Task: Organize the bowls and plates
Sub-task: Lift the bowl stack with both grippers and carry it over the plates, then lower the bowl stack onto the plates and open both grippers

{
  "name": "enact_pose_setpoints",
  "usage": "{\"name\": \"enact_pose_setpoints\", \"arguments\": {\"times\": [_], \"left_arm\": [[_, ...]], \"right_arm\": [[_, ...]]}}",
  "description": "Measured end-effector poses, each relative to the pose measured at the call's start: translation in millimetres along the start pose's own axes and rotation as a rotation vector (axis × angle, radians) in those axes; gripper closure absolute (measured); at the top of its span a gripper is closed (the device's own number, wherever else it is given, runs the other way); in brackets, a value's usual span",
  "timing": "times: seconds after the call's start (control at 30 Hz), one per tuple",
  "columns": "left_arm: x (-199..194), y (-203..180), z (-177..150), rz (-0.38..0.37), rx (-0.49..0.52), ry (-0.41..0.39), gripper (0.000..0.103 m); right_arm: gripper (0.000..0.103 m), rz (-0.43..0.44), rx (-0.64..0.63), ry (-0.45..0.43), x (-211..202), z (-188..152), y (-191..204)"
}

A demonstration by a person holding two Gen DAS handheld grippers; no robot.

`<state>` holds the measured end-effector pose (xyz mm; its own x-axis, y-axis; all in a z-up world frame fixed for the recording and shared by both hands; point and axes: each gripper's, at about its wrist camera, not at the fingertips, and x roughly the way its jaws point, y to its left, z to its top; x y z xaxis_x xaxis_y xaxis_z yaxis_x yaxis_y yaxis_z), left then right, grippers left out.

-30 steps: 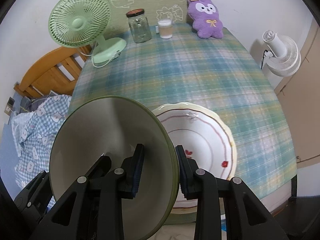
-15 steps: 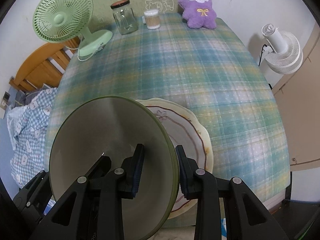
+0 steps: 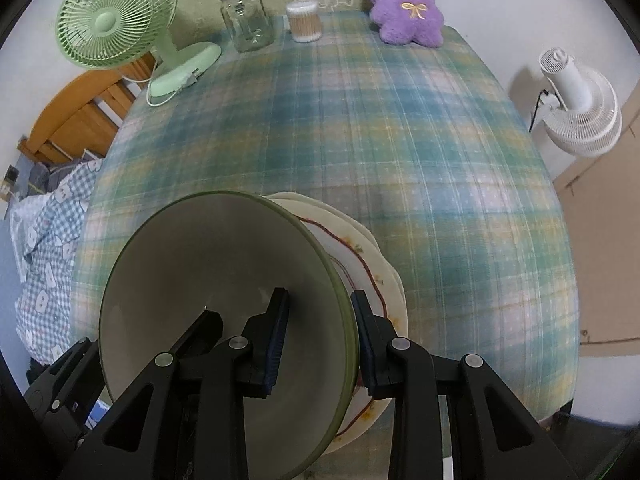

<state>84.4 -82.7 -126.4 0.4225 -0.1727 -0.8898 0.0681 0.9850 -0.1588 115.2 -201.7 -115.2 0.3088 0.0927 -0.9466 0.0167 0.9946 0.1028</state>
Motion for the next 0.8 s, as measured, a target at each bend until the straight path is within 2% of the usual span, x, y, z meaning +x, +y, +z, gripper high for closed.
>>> {"name": "enact_pose_setpoints", "arguments": {"times": [0.57, 0.67, 0.73, 0.8], "left_arm": [[-3.8, -6.4, -7.5, 0.083, -0.011, -0.018, 0.062], [-4.1, -7.2, -7.6, 0.086, 0.009, -0.003, 0.055], [-4.8, -4.0, -6.7, 0.085, 0.018, 0.004, 0.050], [-6.8, -0.3, -5.4, 0.079, 0.028, 0.002, 0.041]], "right_arm": [[0.067, 0.050, -0.060, 0.007, -2.6, -4.3, -1.4], [0.065, 0.022, -0.069, 0.009, -5.0, -6.4, 1.3], [0.061, 0.011, -0.065, 0.003, -7.8, -6.9, 2.6], [0.046, 0.000, -0.055, -0.012, -11.8, -7.5, 4.2]]}}
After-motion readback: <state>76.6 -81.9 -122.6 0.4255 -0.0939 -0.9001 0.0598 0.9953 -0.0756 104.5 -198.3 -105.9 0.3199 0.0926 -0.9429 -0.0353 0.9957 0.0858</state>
